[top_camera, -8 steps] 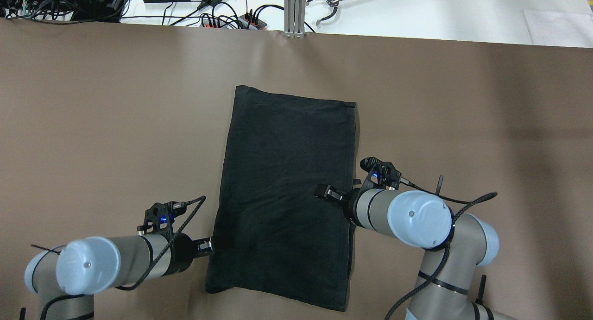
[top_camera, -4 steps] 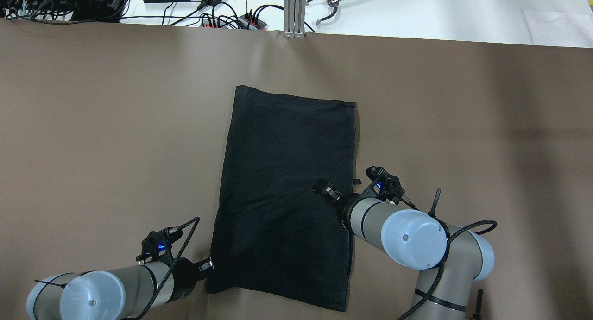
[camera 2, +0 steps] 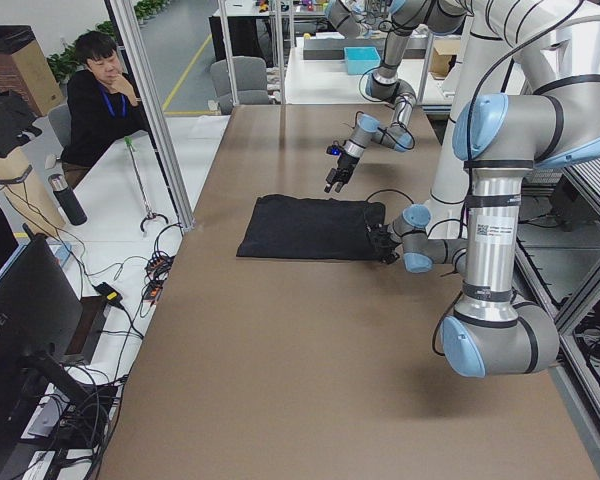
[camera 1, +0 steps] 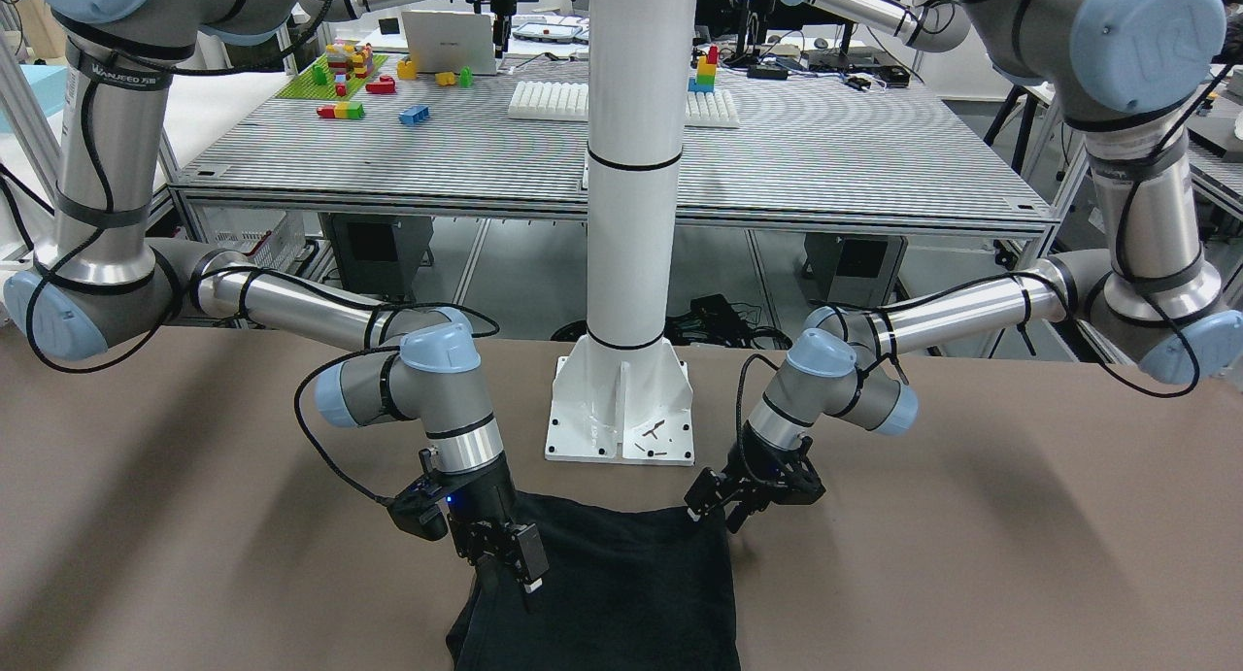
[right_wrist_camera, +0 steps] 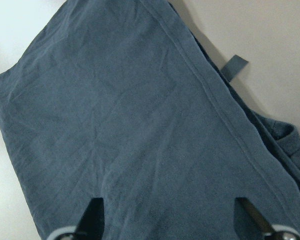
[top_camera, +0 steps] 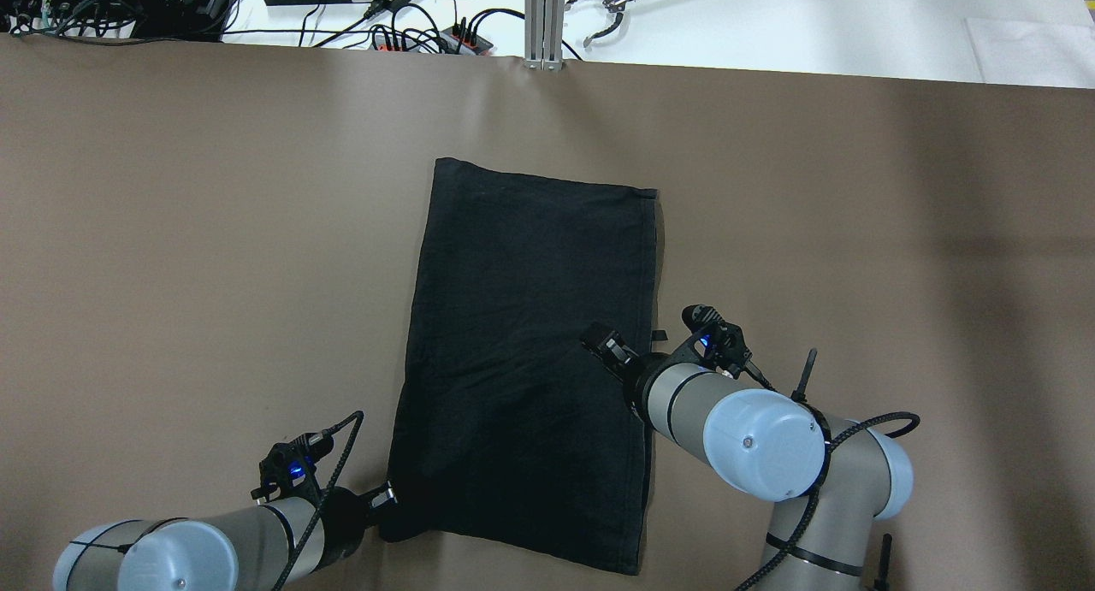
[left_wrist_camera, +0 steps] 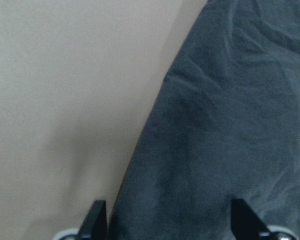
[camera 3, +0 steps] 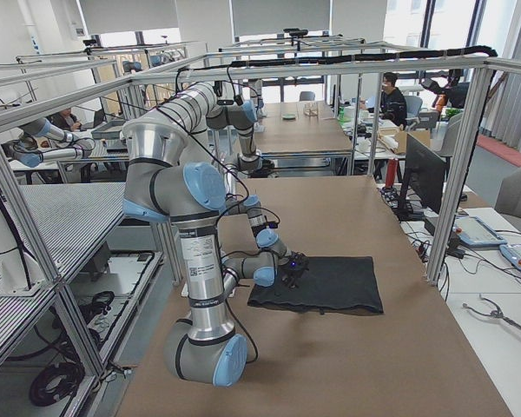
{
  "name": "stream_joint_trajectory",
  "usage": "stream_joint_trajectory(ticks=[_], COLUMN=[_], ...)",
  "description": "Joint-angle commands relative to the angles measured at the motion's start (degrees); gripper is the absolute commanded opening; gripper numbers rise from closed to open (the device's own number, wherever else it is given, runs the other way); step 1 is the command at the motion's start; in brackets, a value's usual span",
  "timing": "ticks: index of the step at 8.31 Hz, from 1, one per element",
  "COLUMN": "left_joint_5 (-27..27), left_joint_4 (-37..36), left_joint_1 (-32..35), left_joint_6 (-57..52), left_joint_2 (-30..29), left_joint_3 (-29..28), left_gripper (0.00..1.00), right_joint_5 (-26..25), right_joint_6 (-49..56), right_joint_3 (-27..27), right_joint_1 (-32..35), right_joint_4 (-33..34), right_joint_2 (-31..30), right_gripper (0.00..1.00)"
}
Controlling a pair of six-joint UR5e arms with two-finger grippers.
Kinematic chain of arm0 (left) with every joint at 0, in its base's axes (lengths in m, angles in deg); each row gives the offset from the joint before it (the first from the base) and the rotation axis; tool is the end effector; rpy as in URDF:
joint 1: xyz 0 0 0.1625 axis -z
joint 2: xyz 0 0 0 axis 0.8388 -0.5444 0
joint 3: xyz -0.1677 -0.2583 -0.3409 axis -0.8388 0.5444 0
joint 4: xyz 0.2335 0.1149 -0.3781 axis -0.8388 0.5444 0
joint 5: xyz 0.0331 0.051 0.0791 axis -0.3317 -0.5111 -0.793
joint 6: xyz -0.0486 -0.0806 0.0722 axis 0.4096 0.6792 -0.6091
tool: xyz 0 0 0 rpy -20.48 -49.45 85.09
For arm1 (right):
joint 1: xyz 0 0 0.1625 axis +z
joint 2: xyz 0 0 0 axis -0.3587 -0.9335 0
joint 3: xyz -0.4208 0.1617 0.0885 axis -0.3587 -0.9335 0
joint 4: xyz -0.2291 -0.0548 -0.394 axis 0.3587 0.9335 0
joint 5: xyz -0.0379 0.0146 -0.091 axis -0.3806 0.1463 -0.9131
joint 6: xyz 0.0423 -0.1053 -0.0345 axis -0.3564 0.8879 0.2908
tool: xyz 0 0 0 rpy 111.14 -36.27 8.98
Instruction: Fold clothes
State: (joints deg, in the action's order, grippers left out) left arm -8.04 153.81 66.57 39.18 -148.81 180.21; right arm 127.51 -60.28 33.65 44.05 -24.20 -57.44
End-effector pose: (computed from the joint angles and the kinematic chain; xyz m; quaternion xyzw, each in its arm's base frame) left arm 0.5829 -0.2532 0.3499 0.0086 0.5781 -0.2633 0.7723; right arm -0.5416 -0.3930 0.2637 0.0448 -0.5471 0.3801 0.7444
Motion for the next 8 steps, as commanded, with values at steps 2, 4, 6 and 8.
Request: stream_joint_trajectory(ticks=[2, 4, 6, 8], left_joint_5=[-2.23, -2.49, -2.41, -2.93], left_joint_4=[-0.18, -0.19, -0.19, -0.27], left_joint_1=[-1.73, -2.61, -2.79, -2.88], left_joint_6=[0.18, -0.08, -0.70, -0.79], left_joint_2=[0.00, 0.00, -0.08, -0.08], left_joint_3=[-0.22, -0.22, -0.22, -0.31], left_gripper=[0.34, 0.05, 0.00, 0.00], right_joint_5=[-0.28, -2.80, -4.85, -4.93], right_joint_6=[-1.20, -3.57, -5.85, -10.23], right_joint_3=[0.11, 0.11, 0.55, 1.08], right_joint_1=[-0.35, -3.06, -6.49, -9.65], right_joint_4=[0.00, 0.61, 1.49, 7.18], right_joint_2=[0.16, 0.08, 0.17, -0.01], right_gripper=[0.92, 0.91, 0.89, 0.90])
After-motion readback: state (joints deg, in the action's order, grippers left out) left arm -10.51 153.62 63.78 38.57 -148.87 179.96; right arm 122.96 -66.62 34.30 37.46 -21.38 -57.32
